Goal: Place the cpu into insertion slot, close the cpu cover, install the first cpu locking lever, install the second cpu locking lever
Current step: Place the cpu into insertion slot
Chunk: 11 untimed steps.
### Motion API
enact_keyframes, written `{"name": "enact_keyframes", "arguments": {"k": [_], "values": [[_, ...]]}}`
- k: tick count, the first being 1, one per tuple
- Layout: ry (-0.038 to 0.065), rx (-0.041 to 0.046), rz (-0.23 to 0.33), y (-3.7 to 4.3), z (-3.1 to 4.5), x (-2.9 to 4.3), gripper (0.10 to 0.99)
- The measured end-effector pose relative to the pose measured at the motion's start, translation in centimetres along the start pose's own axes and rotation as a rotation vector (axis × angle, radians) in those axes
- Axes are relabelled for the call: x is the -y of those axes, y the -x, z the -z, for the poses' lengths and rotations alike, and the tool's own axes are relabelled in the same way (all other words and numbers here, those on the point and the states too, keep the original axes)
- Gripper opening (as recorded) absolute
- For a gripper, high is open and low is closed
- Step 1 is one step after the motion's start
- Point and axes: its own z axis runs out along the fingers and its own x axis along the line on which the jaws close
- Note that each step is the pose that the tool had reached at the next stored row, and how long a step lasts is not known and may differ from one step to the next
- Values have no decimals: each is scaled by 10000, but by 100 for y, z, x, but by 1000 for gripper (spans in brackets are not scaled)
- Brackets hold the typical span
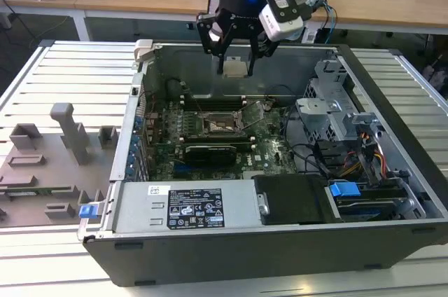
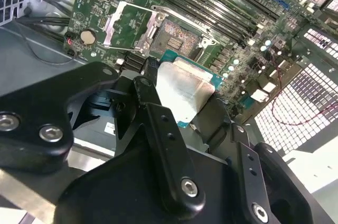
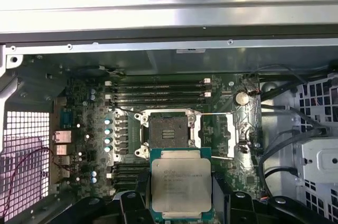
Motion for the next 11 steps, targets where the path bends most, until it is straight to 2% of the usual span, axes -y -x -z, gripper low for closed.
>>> {"name": "enact_keyframes", "arguments": {"k": [11], "values": [[0,0,0,2,-125,11,545]]}}
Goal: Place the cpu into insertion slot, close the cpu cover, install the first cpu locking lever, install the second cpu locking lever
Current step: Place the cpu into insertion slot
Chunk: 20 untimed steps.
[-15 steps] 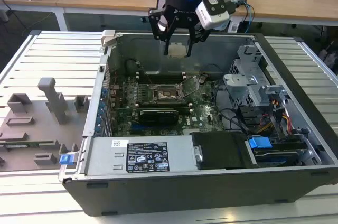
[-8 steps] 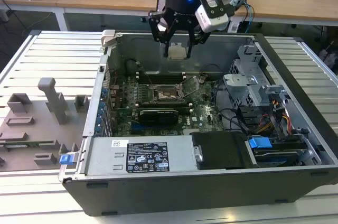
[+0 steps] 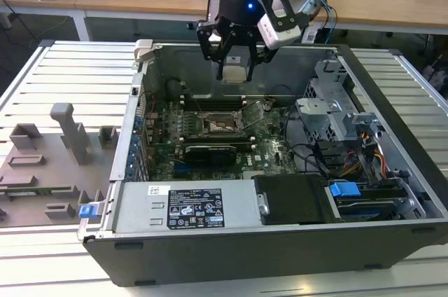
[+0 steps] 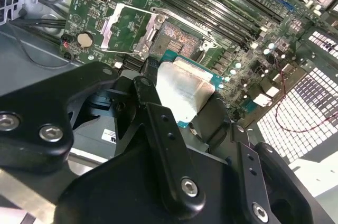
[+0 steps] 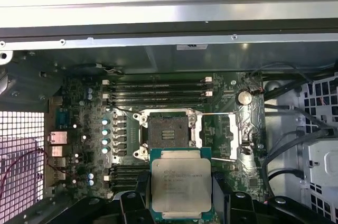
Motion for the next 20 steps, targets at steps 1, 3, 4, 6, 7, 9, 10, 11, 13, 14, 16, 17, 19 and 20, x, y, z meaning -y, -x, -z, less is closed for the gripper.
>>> {"name": "enact_keyframes", "arguments": {"k": [1,3,4,6,7,9,10,11,13,14,16,17,19,20], "values": [[0,0,0,0,-10,1,545],[0,0,0,1,-27,2,545],[0,-1,0,1,-35,3,545],[-1,0,0,1,-63,6,545],[-1,0,0,2,-72,6,545],[0,0,0,2,-97,9,545],[0,0,-1,2,-106,9,545],[0,0,0,2,-114,10,545],[0,0,0,3,-130,12,545],[0,0,0,3,-137,12,545],[0,-1,0,3,-155,14,545],[0,0,0,3,-167,15,545],[1,0,0,4,-189,17,545],[-1,0,0,4,-204,18,545]]}}
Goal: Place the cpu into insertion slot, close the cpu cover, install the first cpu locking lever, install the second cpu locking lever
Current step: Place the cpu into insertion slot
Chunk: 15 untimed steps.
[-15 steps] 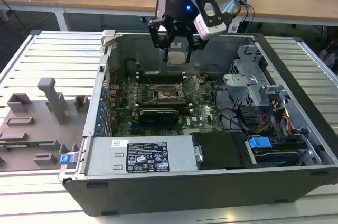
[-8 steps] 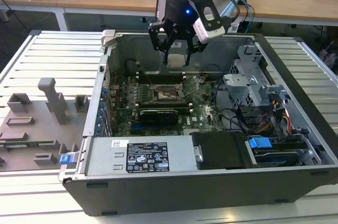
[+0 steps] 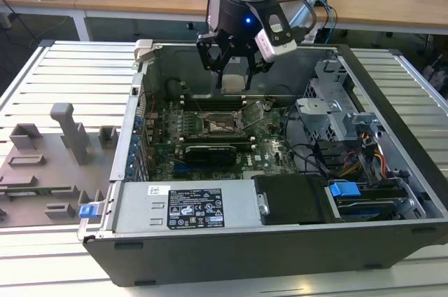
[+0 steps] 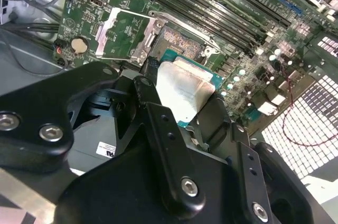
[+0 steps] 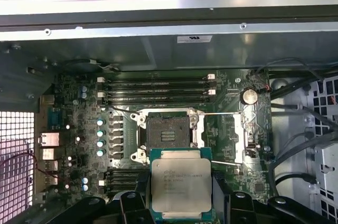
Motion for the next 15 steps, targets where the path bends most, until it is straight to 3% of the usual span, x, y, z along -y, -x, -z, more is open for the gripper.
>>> {"name": "enact_keyframes", "arguments": {"k": [8,11,13,15], "values": [[-14,1,-2,1,-105,-10,545],[-20,1,0,1,-129,-55,545],[-19,2,0,-1,-156,-129,545],[-19,1,0,0,-173,-142,545]]}}
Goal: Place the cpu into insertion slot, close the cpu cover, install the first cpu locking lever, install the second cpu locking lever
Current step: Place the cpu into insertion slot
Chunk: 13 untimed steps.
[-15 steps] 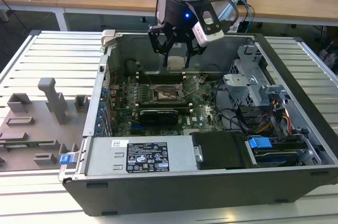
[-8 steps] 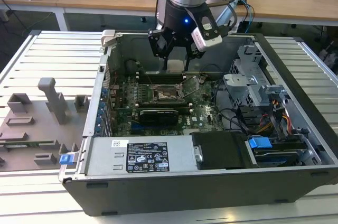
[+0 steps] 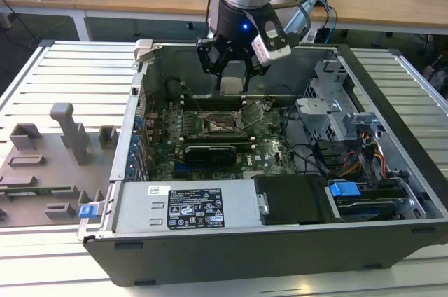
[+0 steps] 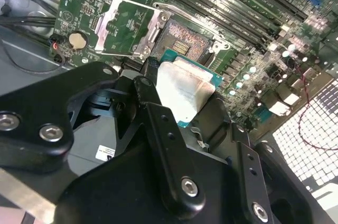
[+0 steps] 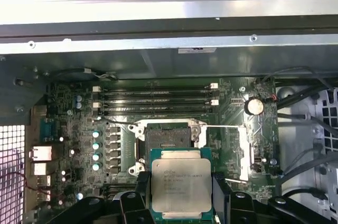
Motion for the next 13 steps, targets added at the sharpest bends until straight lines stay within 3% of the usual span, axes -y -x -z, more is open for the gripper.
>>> {"name": "enact_keyframes", "arguments": {"k": [8,13], "values": [[0,0,-1,2,-114,-1,545],[-1,-1,-2,4,-236,8,545]]}}
